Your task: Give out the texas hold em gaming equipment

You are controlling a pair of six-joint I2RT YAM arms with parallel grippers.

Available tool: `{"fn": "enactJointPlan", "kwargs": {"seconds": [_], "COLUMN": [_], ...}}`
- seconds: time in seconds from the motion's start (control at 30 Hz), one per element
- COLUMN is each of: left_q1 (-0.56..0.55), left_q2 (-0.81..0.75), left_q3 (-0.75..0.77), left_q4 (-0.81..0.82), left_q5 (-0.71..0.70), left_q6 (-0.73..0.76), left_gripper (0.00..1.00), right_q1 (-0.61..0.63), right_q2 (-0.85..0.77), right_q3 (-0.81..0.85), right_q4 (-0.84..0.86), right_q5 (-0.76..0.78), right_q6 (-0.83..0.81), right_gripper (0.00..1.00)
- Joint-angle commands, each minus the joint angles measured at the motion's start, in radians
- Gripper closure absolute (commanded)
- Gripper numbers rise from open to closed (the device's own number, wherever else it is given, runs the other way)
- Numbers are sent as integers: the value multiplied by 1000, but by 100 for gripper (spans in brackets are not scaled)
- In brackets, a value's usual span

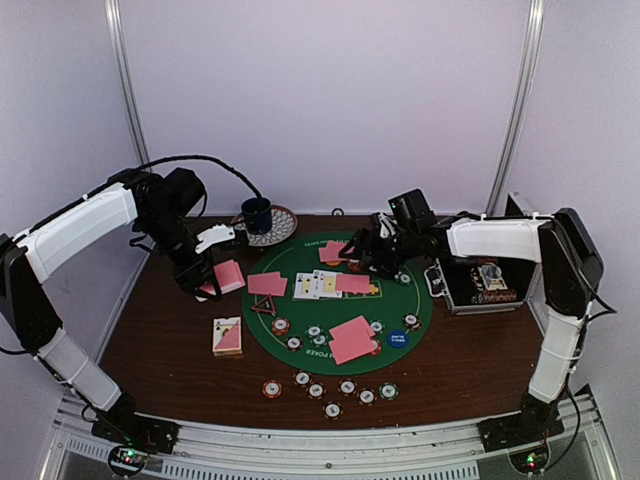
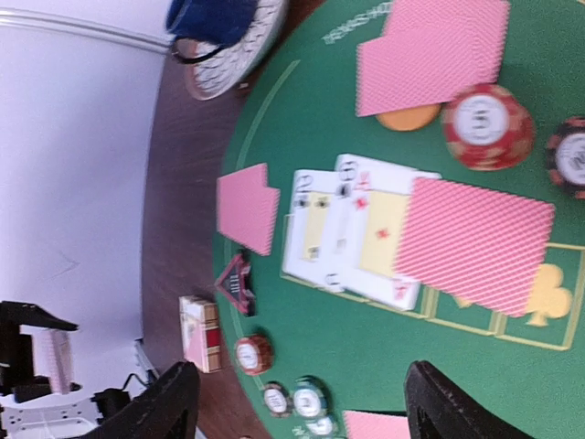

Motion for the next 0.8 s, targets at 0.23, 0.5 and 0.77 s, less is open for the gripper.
{"fn": "enactJointPlan", "kwargs": {"seconds": [0.23, 0.5, 0.77], "left_q1": [7, 7, 6], "left_q2": [3, 4, 7], "left_q3": [9, 11, 3], "left_q4": [40, 41, 43], "left_q5": [50, 47, 45], "left_q6": [-24, -24, -19], "left_gripper": [100, 100, 100], "right_q1": [296, 363, 378], "right_q2": [102, 203, 280], "right_q3": [217, 320, 396], "right_q4": [230, 298, 360], "right_q5": [-181, -232, -265], "right_q6": [228, 291, 343], "right_gripper": [11, 9, 9]}}
